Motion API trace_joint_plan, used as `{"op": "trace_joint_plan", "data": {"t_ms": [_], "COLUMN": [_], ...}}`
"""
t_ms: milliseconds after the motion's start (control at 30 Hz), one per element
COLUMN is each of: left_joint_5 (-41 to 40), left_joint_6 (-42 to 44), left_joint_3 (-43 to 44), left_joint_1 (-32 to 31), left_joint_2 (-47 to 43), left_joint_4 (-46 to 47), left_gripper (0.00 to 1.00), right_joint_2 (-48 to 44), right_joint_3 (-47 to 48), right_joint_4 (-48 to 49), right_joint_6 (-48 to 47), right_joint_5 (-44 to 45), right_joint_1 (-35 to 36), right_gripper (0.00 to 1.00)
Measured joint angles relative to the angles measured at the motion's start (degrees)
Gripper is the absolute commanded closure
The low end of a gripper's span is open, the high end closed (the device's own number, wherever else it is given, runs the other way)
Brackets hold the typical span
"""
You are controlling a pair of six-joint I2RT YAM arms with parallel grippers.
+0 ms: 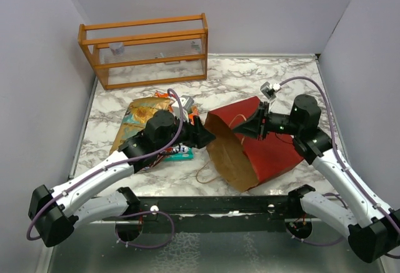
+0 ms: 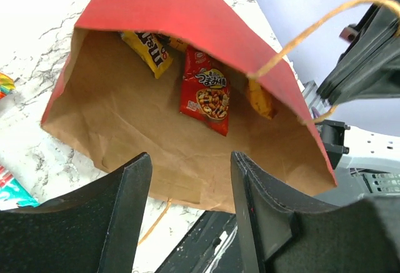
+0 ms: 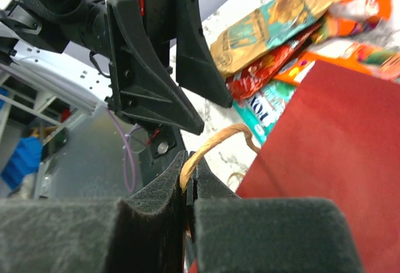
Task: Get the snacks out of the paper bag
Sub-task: Take out the snack from the paper bag.
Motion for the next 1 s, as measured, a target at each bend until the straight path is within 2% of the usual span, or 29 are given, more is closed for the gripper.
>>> {"op": "trace_joint_plan", "data": {"t_ms": [100,200,367,500,633,767,1000], "left_joint_5": [0.46,1.05,0.04,-1.2,-3.23,-4.74,-6.03], "left_joint_6": [-1.66,-3.91,-6.25,-8.11,-9.86,-11.37,-12.74], "left_joint_3": [-2.91,-6.4,-8.9,-11.32,-12.09,-12.11,-6.12], "left_joint_1": [-0.02,-1.09,-8.09,-12.63,-13.18,-13.35,-13.46], "left_joint_2": [-0.17,0.81,5.03,8.92,15.3,22.53,36.74], "left_joint_4": [3.3,6.78,12.57,20.59,28.28,35.5,40.35], "left_gripper": [0.41,0.41,0.41,0.41,0.34,0.33,0.31], "right_joint_2": [-0.28,-0.48,-3.17,-5.46,-5.73,-5.84,-7.32], "right_joint_3": [-3.58,-3.15,1.88,3.61,3.63,3.63,3.63], "right_joint_4": [1.81,0.9,-1.2,-1.22,-1.81,-2.14,-2.71], "right_joint_6": [1.88,1.57,-0.66,-1.68,-2.1,-2.08,-2.05], "right_joint_5": [-0.13,1.44,6.36,8.79,10.56,11.5,13.03], "right_joint_1": [1.11,1.09,1.11,1.11,1.11,1.11,1.11], "right_gripper": [0.98,0.98,0.98,0.98,0.98,0.98,0.98]}}
